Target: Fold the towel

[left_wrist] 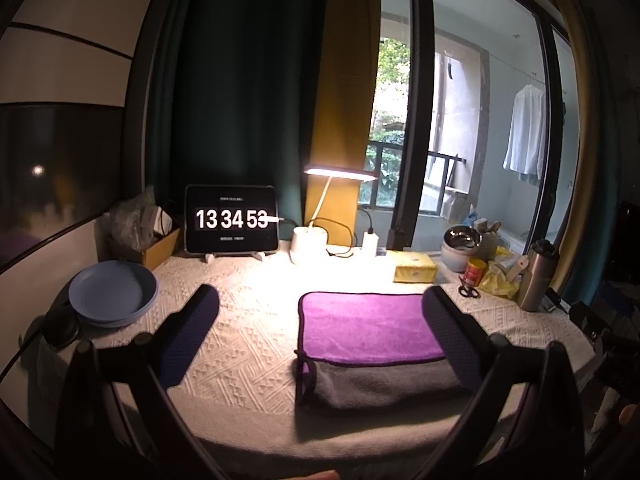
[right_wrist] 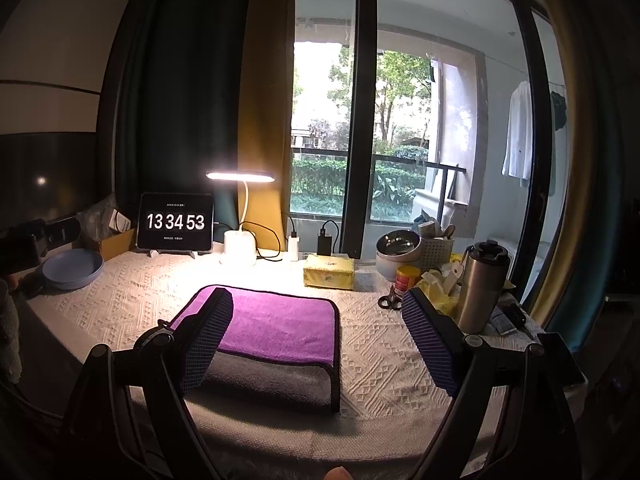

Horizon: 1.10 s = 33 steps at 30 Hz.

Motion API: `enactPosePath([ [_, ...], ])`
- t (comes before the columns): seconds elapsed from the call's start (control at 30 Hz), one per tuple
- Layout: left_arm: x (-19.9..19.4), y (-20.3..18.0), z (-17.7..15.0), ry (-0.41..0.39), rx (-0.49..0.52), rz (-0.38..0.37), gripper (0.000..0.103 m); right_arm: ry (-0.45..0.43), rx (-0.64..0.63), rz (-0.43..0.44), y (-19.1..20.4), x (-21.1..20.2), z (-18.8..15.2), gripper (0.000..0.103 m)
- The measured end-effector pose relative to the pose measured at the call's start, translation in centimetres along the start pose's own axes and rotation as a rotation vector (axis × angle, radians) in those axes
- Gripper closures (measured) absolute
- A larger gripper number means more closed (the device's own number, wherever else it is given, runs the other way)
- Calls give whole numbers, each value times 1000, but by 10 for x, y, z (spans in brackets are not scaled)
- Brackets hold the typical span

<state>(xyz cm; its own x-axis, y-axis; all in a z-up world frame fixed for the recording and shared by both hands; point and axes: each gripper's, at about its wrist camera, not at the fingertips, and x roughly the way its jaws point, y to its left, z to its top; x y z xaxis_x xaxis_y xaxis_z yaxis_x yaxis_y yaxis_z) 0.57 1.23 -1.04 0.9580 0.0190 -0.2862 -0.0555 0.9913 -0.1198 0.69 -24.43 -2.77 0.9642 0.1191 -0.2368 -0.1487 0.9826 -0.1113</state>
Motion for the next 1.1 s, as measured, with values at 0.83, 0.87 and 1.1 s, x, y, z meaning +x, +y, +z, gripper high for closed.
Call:
enactPosePath([
  [0.83, 2, 1, -2, 5, 0, 0, 1, 5, 1, 1, 0, 0, -1, 14],
  [0.87, 2, 1, -2, 5, 1, 1, 1, 5, 1, 0, 0, 0, -1, 14],
  [1.1, 2, 1, -2, 5, 1, 0, 1, 8, 2, 1, -1, 0, -1, 14],
])
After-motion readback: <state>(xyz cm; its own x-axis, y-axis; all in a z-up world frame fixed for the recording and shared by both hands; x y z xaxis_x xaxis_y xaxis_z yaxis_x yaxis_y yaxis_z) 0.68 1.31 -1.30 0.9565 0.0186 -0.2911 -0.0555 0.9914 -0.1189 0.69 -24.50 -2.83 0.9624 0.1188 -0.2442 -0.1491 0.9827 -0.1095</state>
